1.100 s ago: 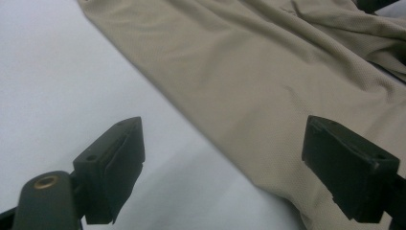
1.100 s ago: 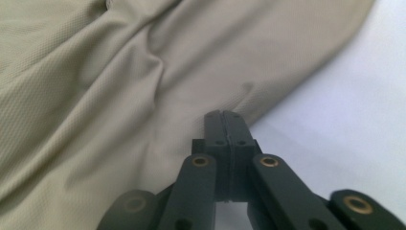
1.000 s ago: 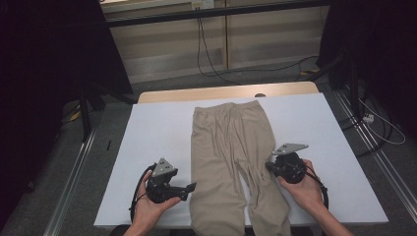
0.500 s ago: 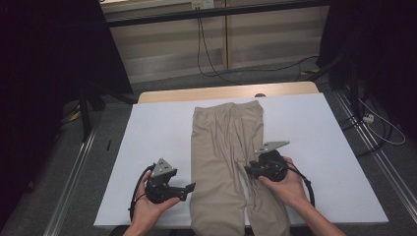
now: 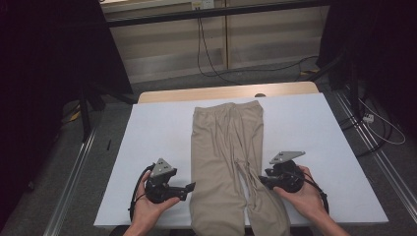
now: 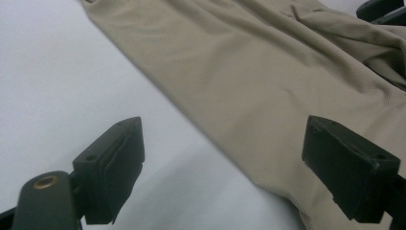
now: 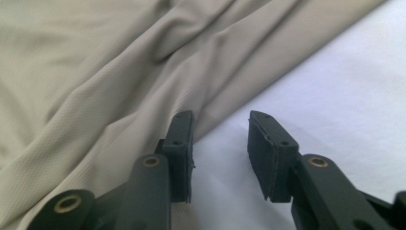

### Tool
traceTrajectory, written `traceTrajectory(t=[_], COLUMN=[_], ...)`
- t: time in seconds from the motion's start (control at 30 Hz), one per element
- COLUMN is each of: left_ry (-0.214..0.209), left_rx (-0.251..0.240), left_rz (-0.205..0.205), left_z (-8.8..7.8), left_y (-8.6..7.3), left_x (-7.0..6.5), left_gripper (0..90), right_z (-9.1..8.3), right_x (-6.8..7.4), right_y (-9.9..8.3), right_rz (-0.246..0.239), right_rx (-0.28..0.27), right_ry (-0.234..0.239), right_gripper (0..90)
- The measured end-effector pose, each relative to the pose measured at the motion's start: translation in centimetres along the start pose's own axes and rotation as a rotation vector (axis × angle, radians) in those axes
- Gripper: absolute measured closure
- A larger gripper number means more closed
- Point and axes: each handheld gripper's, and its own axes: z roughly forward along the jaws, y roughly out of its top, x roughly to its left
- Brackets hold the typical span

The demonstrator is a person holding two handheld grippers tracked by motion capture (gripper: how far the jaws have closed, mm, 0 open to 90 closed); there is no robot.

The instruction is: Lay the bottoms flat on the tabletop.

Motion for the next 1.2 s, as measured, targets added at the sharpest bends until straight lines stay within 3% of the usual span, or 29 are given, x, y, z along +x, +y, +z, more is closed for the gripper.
traceTrajectory(t=[0.1,0.3,0.4,0.43,0.47,0.5,0.53,0.57,0.6,0.63,0.73,0.9,1.07,1.1,1.2], left_ry=[0.002,0.001,0.001,0.000,0.002,0.003,0.003,0.002,0.002,0.004,0.003,0.002,0.003,0.004,0.003], left_rx=[0.002,0.005,0.005,0.005,0.006,0.006,0.006,0.005,0.005,0.003,0.005,0.002,0.003,0.001,0.004], left_rz=[0.004,0.007,0.005,0.010,0.015,0.005,0.005,0.006,0.006,0.010,0.006,0.000,0.005,0.002,0.004], left_z=[0.0,0.1,0.1,0.1,0.1,0.1,0.1,0.1,0.1,0.1,0.0,0.0,0.1,0.0,0.1], left_y=[0.0,0.0,0.0,0.1,0.1,0.1,0.1,0.0,0.0,0.0,0.0,0.0,0.0,0.0,0.0], left_x=[0.0,0.0,-0.1,-0.1,-0.1,-0.1,-0.1,-0.1,-0.1,-0.1,-0.1,0.0,-0.1,-0.1,0.0], left_gripper=[14.8,14.8,14.8,14.8,14.8,14.8,14.8,14.8,14.8,14.8,14.8,14.8,14.8,14.8,14.8], right_z=[-0.4,-1.4,-1.2,-1.1,-1.1,-1.1,-1.1,-1.1,-1.1,-1.0,-1.0,-2.4,-3.2,-3.5,-4.4], right_x=[1.1,1.6,2.1,2.7,2.7,2.9,2.9,3.0,3.0,2.8,2.7,1.6,0.9,0.9,0.1], right_y=[-0.5,-1.3,-1.7,-1.7,-1.7,-1.7,-1.7,-1.7,-1.7,-1.7,-1.6,-2.1,-2.7,-2.8,-3.3], right_rz=[-0.012,0.002,-0.019,-0.055,-0.055,-0.064,-0.064,-0.057,-0.057,-0.040,-0.033,-0.011,0.031,0.015,0.035], right_rx=[0.004,0.007,0.006,0.000,0.000,-0.001,-0.001,-0.004,-0.004,-0.003,0.000,-0.015,-0.031,-0.016,-0.032], right_ry=[0.005,0.038,0.013,-0.023,-0.023,-0.007,-0.007,0.016,0.016,0.039,0.042,-0.008,0.001,-0.037,-0.055], right_gripper=[56.7,57.6,56.7,61.4,61.4,70.0,70.0,82.7,82.7,90.0,90.0,90.0,90.0,90.0,90.0])
